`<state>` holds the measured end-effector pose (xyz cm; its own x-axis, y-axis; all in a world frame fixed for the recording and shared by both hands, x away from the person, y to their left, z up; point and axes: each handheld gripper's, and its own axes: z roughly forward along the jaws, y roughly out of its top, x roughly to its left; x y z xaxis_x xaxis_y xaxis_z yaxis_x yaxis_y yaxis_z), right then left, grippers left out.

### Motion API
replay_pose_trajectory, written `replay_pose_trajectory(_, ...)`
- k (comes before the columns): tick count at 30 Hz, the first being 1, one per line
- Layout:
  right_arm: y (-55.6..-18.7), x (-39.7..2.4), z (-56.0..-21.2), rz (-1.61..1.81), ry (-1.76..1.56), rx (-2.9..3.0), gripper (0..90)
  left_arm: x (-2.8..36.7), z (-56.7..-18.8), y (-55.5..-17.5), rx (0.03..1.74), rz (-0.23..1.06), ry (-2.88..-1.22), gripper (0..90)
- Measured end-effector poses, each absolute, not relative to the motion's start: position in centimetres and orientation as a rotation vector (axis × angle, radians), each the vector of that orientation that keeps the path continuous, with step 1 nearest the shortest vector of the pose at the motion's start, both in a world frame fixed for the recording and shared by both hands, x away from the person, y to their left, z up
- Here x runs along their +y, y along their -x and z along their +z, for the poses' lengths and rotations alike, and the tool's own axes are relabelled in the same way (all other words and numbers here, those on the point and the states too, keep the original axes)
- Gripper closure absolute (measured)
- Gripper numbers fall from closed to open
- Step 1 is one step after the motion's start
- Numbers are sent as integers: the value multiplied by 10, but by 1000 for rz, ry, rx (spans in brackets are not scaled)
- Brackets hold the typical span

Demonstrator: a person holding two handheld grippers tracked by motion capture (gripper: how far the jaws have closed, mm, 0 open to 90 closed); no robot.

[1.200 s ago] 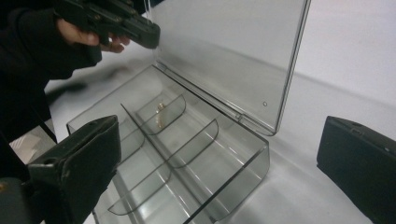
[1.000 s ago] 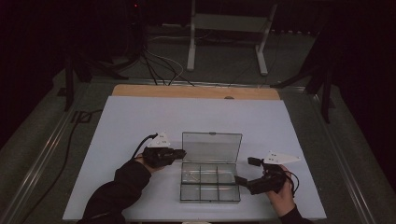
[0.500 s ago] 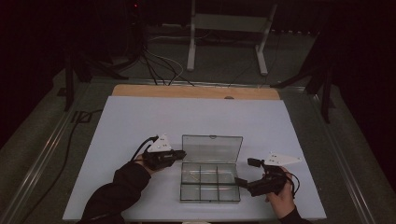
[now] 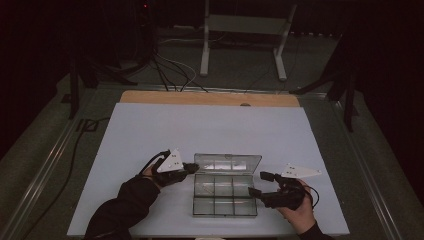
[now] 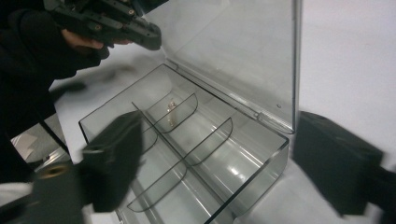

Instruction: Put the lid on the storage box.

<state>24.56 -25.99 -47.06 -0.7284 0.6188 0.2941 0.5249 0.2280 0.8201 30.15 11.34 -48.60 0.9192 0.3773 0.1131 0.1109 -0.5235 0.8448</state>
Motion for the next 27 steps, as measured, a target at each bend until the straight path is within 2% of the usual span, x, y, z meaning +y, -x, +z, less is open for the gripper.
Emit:
replay_pose_trajectory(1, -246, -260, -471, 1508, -1132, 2395, 358, 113, -486, -301, 338, 358, -2115, 866)
replay_pose_trajectory(2, -246, -260, -471, 1508, -1132, 2395, 358, 113, -486, -300, 334, 364, -2115, 866)
replay_pose_trajectory(4, -247, -262, -471, 1506, -1146, 2393, 520, 114, -487, -300, 325, 370, -2115, 865)
replay_pose_trajectory(5, -247, -263, -471, 1504, -1150, 2386, 565, 114, -487, -299, 321, 370, -2115, 866)
replay_pose_trajectory(7, -248, -264, -470, 1505, -1156, 2386, 594, 114, -487, -299, 315, 370, -2117, 866)
replay_pose_trajectory(9, -249, -266, -469, 1516, -1165, 2383, 699, 114, -487, -298, 298, 386, -2125, 866)
replay_pose_trajectory(10, -249, -266, -469, 1516, -1165, 2383, 699, 114, -487, -298, 298, 386, -2125, 866)
replay_pose_trajectory(11, -251, -267, -469, 1513, -1187, 2390, 801, 114, -486, -297, 283, 402, -2130, 866)
replay_pose_trajectory(13, -252, -267, -469, 1512, -1193, 2392, 826, 113, -487, -296, 280, 405, -2131, 867)
replay_pose_trajectory(14, -254, -267, -469, 1511, -1208, 2406, 900, 113, -487, -295, 263, 423, -2136, 866)
replay_pose_trajectory(27, -257, -268, -467, 1561, -1267, 2378, 900, 113, -488, -289, 179, 487, -2149, 863)
